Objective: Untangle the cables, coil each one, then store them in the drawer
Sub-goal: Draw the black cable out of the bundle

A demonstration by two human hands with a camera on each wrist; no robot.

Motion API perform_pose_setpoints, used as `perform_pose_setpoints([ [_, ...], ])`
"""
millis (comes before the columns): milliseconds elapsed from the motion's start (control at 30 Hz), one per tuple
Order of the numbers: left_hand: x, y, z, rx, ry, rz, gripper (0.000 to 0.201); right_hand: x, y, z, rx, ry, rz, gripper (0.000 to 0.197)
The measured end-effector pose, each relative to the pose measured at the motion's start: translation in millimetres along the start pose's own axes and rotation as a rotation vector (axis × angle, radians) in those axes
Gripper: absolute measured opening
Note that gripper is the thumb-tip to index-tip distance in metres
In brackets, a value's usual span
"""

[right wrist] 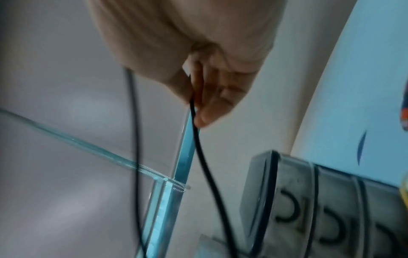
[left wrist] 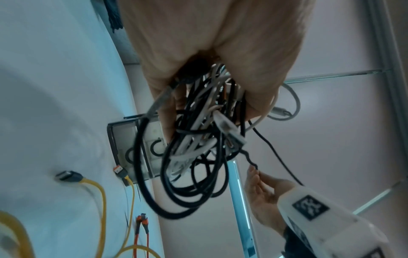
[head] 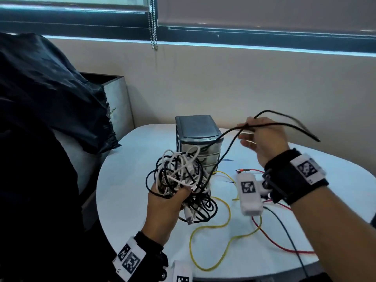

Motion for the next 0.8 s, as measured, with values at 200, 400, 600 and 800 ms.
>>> perform_pose_setpoints([
  [200, -14, 20, -9, -0.021, 0.079, -0.025, 0.026, -7, -5, -1, 0.251, 0.086, 0.054, 0.02],
  [400, 0, 0, 17, -0.117, 0.337, 0.224, 0.017, 13, -28, -38, 0.328, -0.094, 0.301, 0.02],
  [600, -2, 5, 31, -0.15, 0.362, 0.131, 0.044, 13, -24, -15, 0.046, 0.221, 0.042, 0.016],
  [800, 0, -13, 24, -0.278, 0.392, 0.258, 0.027, 29, -53, -27, -0.104, 0.136, 0.196, 0.017],
])
Point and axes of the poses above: each hand's wrist, its own x-axis away from the middle knuckle, its own y-axis out of the back of the hand, z = x × y, the point moved 7 cm from there along -x, towards the middle knuckle, and after that the axes turned 8 degrees about y, right-handed, at the moved point
